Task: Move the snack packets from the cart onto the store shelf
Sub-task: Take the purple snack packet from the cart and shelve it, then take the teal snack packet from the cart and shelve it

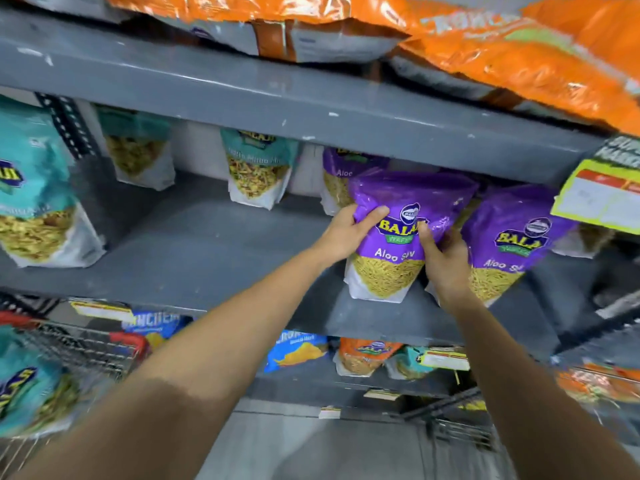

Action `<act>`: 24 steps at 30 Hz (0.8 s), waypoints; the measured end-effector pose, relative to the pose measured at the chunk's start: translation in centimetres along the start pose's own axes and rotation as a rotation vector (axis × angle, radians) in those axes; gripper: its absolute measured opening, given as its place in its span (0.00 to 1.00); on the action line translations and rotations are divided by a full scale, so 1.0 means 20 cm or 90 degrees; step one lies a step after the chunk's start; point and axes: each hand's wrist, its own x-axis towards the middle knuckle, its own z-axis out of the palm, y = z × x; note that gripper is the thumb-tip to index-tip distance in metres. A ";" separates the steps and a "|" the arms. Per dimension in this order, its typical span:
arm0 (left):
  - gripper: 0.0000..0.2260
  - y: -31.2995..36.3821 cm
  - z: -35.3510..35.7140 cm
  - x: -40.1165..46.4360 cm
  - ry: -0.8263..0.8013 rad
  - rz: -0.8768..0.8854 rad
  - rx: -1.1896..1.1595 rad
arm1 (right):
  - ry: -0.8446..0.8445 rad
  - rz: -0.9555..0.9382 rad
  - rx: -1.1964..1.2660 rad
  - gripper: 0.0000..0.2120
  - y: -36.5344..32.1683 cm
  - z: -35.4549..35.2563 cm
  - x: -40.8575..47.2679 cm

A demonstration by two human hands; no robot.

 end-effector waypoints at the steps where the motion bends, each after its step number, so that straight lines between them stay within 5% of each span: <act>1: 0.14 0.00 -0.01 0.00 -0.004 0.003 -0.014 | 0.035 -0.034 -0.015 0.14 0.02 0.01 -0.02; 5: 0.25 -0.01 -0.14 -0.08 0.044 0.048 0.013 | 0.220 -0.114 -0.017 0.27 0.07 0.14 -0.20; 8: 0.20 -0.08 -0.38 -0.30 0.179 0.040 0.066 | 0.217 -0.192 -0.061 0.22 0.08 0.34 -0.37; 12: 0.08 -0.31 -0.84 -0.81 0.325 -0.036 0.116 | 0.004 -0.266 -0.091 0.10 0.05 0.76 -0.61; 17: 0.05 -0.59 -1.34 -1.55 0.556 -0.177 0.158 | -0.363 -0.240 -0.138 0.01 0.10 1.36 -0.92; 21: 0.04 -0.75 -1.66 -2.08 0.707 -0.341 0.178 | -0.645 -0.199 -0.215 0.03 0.20 1.86 -1.27; 24: 0.13 -0.89 -1.81 -2.34 0.725 -0.469 0.224 | -0.848 -0.142 -0.358 0.08 0.31 2.21 -1.45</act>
